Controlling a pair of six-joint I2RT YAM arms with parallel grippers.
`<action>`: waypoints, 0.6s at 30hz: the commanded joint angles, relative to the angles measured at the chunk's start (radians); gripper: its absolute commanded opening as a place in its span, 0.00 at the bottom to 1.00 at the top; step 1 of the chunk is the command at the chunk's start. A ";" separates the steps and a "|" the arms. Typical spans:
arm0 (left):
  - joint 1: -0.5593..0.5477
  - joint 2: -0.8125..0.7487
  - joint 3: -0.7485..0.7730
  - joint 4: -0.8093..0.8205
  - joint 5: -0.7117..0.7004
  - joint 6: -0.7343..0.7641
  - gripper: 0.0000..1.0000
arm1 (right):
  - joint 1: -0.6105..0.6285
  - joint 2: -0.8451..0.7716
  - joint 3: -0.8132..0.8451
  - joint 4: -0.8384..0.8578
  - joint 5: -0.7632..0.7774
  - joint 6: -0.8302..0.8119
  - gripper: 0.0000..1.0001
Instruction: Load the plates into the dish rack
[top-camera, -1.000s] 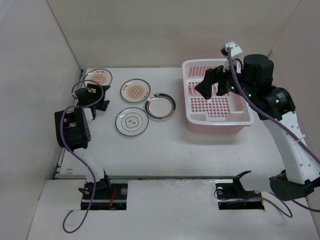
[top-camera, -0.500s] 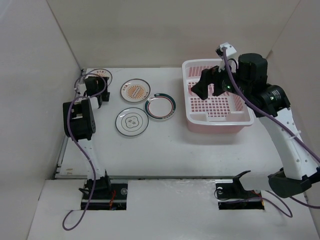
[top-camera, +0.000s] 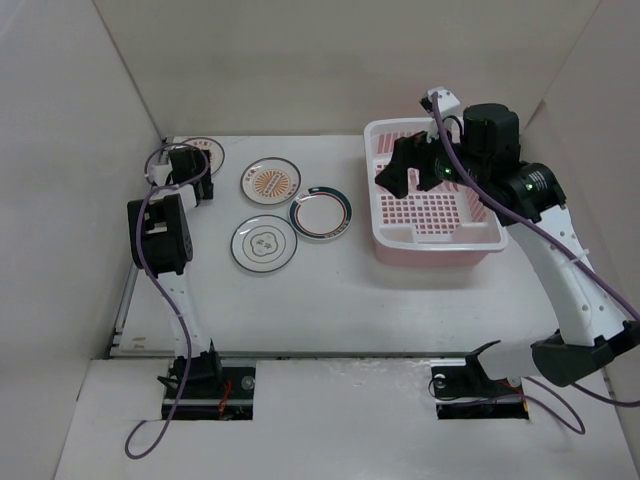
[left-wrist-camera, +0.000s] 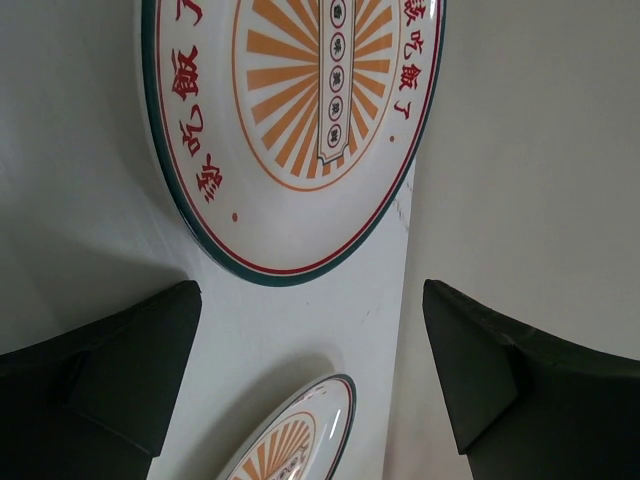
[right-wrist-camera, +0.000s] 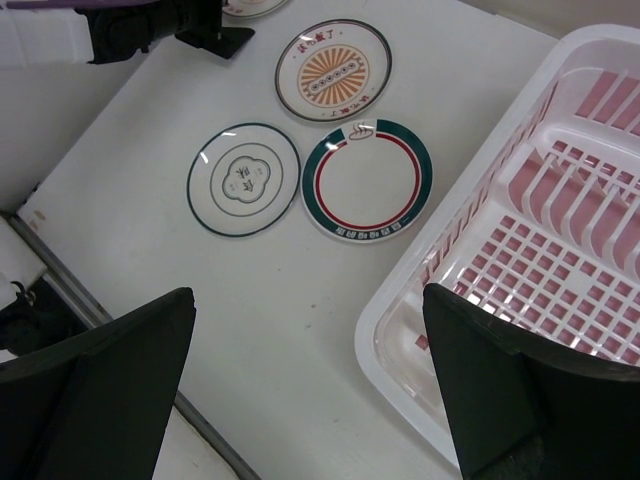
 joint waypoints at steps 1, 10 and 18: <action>-0.002 0.006 0.021 -0.035 -0.028 -0.005 0.92 | 0.007 0.007 0.034 0.050 -0.027 0.011 1.00; 0.007 0.006 0.031 -0.106 -0.091 -0.016 0.80 | 0.007 0.043 0.063 0.050 -0.045 0.029 1.00; 0.026 0.041 0.072 -0.106 -0.091 -0.016 0.79 | 0.007 0.074 0.072 0.050 -0.076 0.039 1.00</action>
